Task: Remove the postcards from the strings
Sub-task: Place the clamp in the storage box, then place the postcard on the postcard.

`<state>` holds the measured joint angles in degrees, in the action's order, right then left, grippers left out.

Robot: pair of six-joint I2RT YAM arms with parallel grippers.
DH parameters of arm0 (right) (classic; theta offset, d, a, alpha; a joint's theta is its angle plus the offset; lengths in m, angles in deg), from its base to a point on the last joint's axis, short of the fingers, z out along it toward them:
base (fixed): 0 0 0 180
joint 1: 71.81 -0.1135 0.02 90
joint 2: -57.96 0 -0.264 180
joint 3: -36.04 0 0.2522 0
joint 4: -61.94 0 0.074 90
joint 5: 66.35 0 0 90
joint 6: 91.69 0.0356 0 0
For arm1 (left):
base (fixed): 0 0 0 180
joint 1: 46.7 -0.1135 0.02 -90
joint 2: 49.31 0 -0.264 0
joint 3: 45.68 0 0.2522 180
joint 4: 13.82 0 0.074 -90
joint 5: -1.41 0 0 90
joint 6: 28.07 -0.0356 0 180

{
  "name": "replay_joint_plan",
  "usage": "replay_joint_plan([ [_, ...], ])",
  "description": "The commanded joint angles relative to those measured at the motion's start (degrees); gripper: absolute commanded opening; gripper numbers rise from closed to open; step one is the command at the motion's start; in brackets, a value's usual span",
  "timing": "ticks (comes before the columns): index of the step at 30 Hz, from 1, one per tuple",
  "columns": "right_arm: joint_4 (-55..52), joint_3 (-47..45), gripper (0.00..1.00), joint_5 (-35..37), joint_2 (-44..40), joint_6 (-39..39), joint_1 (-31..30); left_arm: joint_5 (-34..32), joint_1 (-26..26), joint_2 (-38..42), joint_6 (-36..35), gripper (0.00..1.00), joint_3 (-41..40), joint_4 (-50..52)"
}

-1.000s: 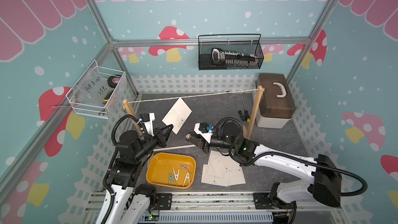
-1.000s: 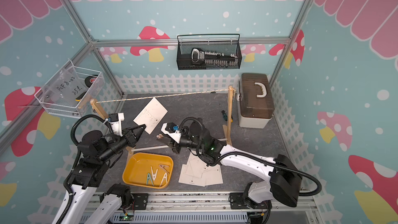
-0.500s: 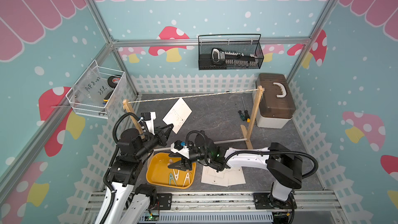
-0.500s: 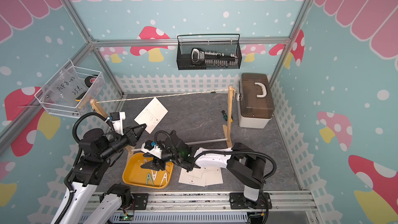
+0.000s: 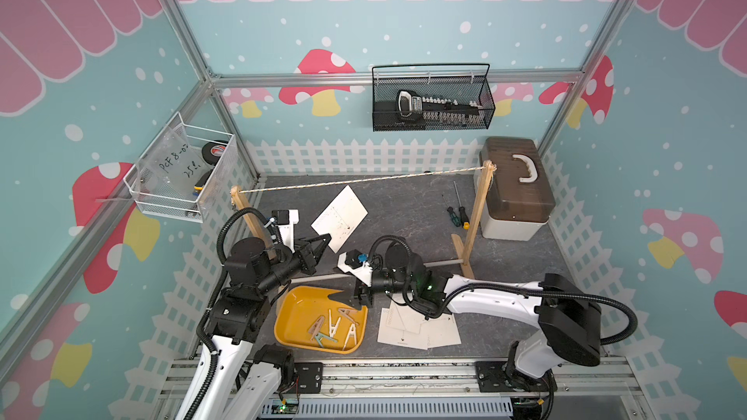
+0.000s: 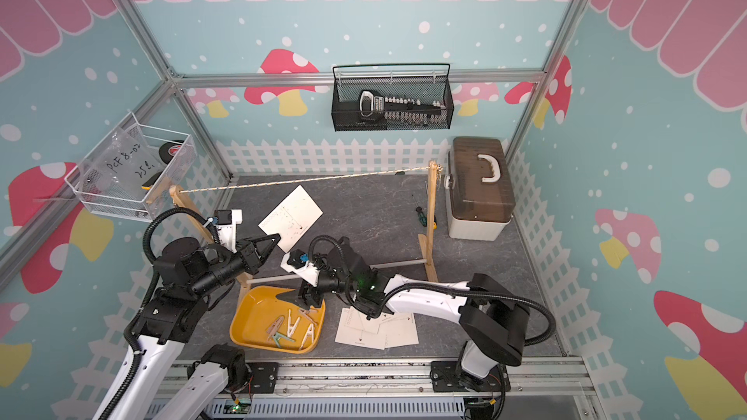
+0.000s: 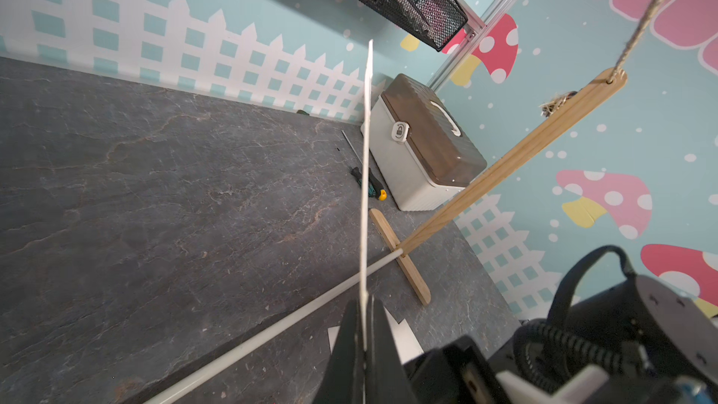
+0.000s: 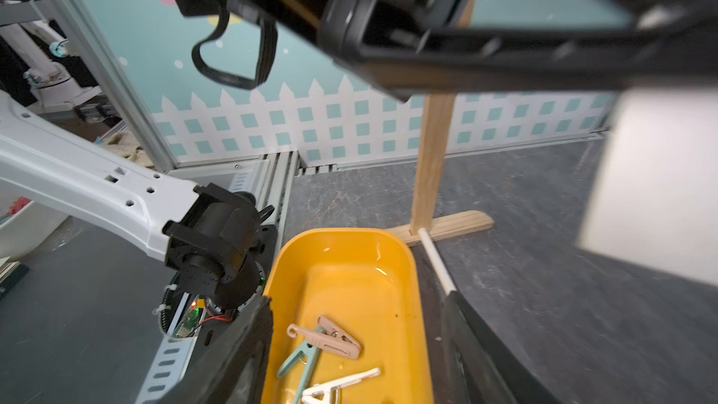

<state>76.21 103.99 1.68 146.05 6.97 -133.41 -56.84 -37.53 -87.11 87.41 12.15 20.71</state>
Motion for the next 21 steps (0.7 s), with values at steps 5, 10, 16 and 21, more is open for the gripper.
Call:
replay_joint_plan([
  [5, 1.74, -10.38, 0.67, 17.1, -16.19, 3.71, 5.27, 0.94, 7.41, -5.44, -3.94, 0.0, 3.45, 1.51],
  [10, -2.84, -14.84, 0.65, 33.82, -29.62, 0.49, 6.25, -0.94, 16.13, -11.91, -4.88, 0.0, 5.06, 3.79],
  [16, -6.72, -16.01, 0.65, 52.52, -37.84, -5.37, 8.43, -1.05, 28.87, -21.05, -2.64, 0.0, 6.29, 5.96],
  [21, -6.28, -17.36, 0.65, 54.15, -41.44, -5.56, 11.25, 1.79, 36.82, -29.38, 1.9, 0.0, 6.55, 5.88],
])
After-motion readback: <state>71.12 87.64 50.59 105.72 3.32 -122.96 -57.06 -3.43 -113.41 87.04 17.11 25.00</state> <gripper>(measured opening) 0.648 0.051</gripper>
